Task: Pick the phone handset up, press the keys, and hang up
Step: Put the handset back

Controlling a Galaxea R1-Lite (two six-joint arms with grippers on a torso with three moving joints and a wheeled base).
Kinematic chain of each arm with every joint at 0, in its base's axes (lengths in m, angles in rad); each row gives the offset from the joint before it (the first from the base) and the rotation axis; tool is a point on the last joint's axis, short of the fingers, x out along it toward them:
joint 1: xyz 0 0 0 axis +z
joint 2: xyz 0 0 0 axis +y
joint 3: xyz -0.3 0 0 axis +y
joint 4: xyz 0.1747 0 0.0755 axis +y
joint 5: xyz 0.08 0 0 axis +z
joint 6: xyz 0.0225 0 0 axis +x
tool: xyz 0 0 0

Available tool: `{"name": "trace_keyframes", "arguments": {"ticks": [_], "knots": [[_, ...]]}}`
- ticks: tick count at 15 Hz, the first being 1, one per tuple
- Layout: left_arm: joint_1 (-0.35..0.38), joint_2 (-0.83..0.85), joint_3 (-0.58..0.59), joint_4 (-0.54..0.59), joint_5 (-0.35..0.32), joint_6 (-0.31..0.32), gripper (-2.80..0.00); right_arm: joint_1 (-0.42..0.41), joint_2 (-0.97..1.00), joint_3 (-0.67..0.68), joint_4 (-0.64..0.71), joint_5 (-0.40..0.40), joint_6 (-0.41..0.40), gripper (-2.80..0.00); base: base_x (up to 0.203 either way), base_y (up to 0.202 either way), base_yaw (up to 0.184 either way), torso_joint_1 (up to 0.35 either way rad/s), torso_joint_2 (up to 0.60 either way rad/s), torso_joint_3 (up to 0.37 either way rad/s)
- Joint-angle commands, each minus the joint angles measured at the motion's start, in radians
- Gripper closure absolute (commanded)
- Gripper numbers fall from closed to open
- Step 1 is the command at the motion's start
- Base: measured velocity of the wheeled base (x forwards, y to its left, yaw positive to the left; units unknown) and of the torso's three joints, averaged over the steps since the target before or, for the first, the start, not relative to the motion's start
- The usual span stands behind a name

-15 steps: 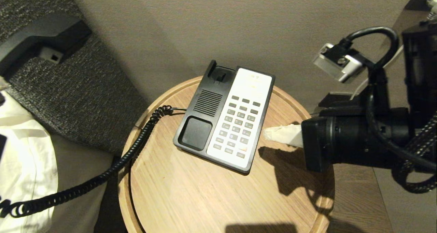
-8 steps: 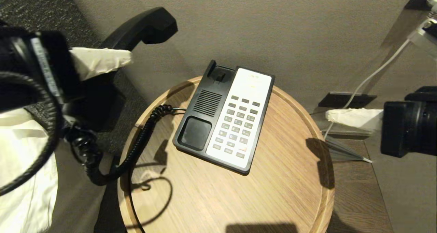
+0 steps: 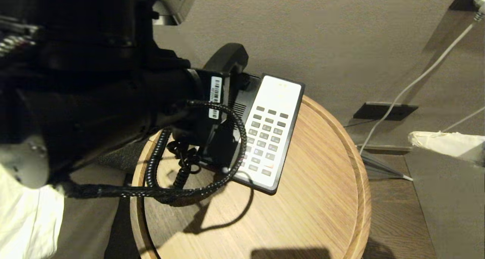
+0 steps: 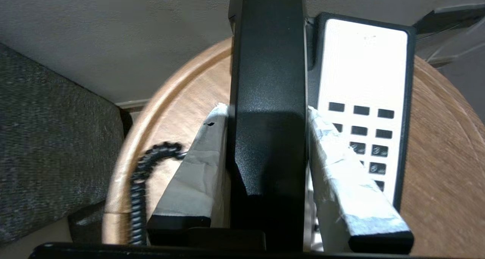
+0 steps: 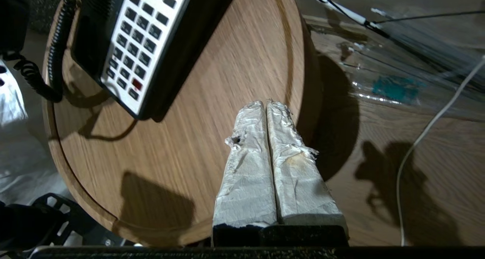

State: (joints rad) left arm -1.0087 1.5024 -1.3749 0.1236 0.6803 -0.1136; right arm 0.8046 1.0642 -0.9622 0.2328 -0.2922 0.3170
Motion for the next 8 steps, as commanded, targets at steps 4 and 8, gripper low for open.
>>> {"name": "trace_keyframes", "arguments": {"ticks": [4,8], "knots": [[-0.039,0.051,0.007,0.002,0.022,-0.044,0.00,-0.005,-0.038,0.040,-0.006,0.001,0.002,0.00,0.000,0.000,0.000,0.000,0.00,0.000],[-0.042,0.052,0.057,-0.001,0.022,-0.069,0.00,-0.005,-0.040,0.042,-0.006,0.001,0.002,0.00,0.000,0.000,0.000,0.000,0.00,0.000]]}}
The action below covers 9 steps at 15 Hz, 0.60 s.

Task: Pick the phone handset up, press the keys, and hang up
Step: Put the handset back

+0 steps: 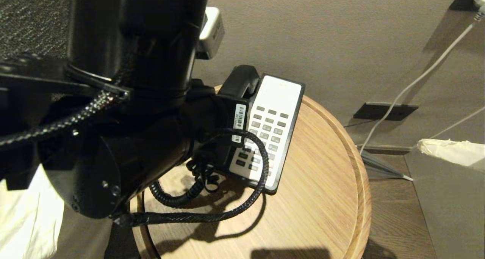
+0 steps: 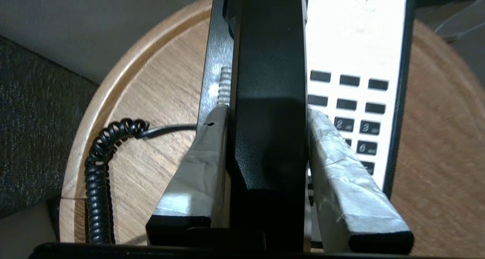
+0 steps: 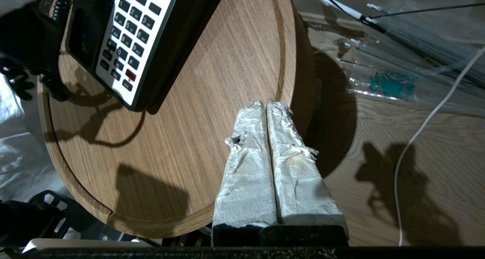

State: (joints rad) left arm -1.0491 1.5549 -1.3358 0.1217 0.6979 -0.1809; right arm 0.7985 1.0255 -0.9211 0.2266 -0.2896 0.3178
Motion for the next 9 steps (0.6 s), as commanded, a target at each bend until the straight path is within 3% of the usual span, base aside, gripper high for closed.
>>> {"name": "trace_keyframes", "arguments": {"ticks": [1,9], "knots": [[-0.002,-0.001,0.031,0.001,0.006,-0.002,0.00,0.001,-0.001,-0.001,0.000,0.000,0.001,0.00,0.000,0.000,0.000,0.000,0.00,0.000],[0.014,-0.001,0.083,-0.048,-0.002,0.001,0.00,0.001,-0.005,0.004,0.000,0.003,0.001,0.00,0.000,0.000,0.000,0.000,0.00,0.000]]}}
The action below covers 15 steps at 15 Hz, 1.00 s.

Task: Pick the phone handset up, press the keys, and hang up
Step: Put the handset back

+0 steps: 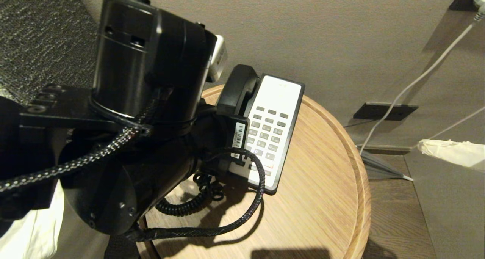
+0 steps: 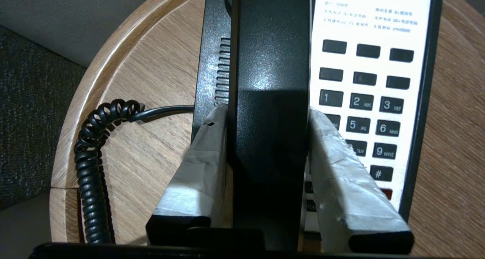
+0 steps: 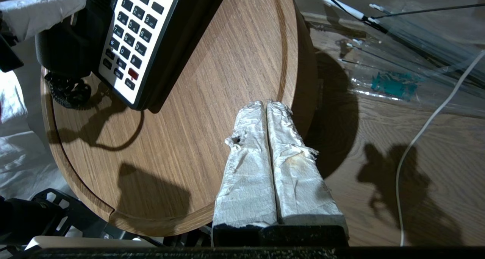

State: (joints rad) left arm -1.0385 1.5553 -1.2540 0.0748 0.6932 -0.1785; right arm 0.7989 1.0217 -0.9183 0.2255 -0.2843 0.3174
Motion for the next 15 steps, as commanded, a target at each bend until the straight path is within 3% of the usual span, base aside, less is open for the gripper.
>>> {"name": "trace_keyframes", "arguments": {"ticks": [1,8,11,15], "knots": [[0.003,-0.001,0.002,-0.001,-0.016,-0.001,0.00,0.000,-0.002,0.001,0.001,-0.001,0.002,0.00,0.000,0.000,0.000,0.000,0.00,0.000],[0.047,-0.023,-0.004,-0.006,-0.119,0.060,0.00,0.000,-0.014,0.035,-0.005,-0.003,0.003,0.00,0.000,0.000,0.000,0.000,0.00,0.000],[0.076,-0.037,-0.004,-0.006,-0.136,0.094,0.00,0.000,-0.013,0.045,-0.014,-0.003,0.002,0.00,0.000,0.000,0.000,0.000,0.00,0.000],[0.086,-0.030,-0.004,-0.009,-0.156,0.091,0.00,0.000,-0.009,0.044,-0.015,-0.003,0.003,0.00,0.000,0.000,0.000,0.000,0.00,0.000]]}}
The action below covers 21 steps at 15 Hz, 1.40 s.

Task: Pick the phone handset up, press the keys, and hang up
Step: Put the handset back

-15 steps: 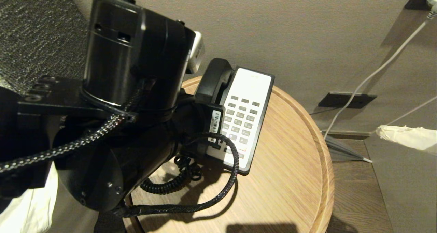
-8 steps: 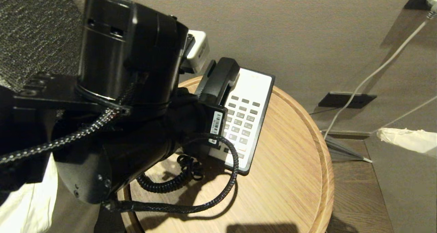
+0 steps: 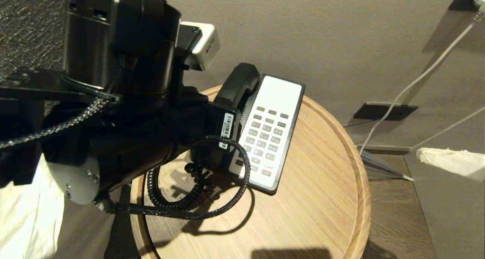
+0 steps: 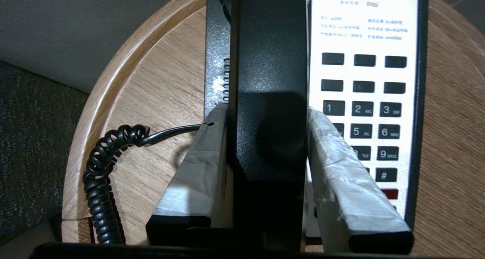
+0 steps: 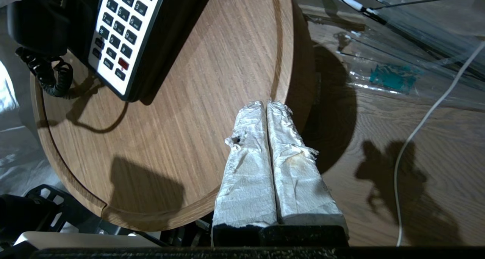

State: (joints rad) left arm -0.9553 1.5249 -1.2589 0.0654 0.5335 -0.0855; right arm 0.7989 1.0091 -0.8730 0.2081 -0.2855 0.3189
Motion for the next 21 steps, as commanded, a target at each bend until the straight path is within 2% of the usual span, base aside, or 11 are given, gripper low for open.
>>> {"name": "trace_keyframes", "arguments": {"ticks": [1,17,18,21], "knots": [[0.003,0.006,-0.003,-0.002,0.003,-0.003,0.00,0.000,0.005,0.000,0.002,-0.001,0.002,0.00,0.000,0.000,0.000,0.000,0.00,0.000],[0.035,0.047,0.004,-0.032,-0.029,-0.005,0.00,0.000,0.005,0.014,-0.015,0.000,0.003,0.00,0.000,0.000,0.000,0.000,0.00,0.000],[0.036,0.047,0.001,-0.032,-0.026,-0.003,-2.80,0.000,0.002,0.021,-0.015,0.000,0.003,0.00,0.000,0.000,0.000,0.000,0.00,0.000],[0.036,0.047,-0.007,-0.032,-0.023,0.001,-2.80,0.000,-0.003,0.039,-0.015,0.000,0.003,0.00,0.000,0.000,0.000,0.000,0.00,0.000]]}}
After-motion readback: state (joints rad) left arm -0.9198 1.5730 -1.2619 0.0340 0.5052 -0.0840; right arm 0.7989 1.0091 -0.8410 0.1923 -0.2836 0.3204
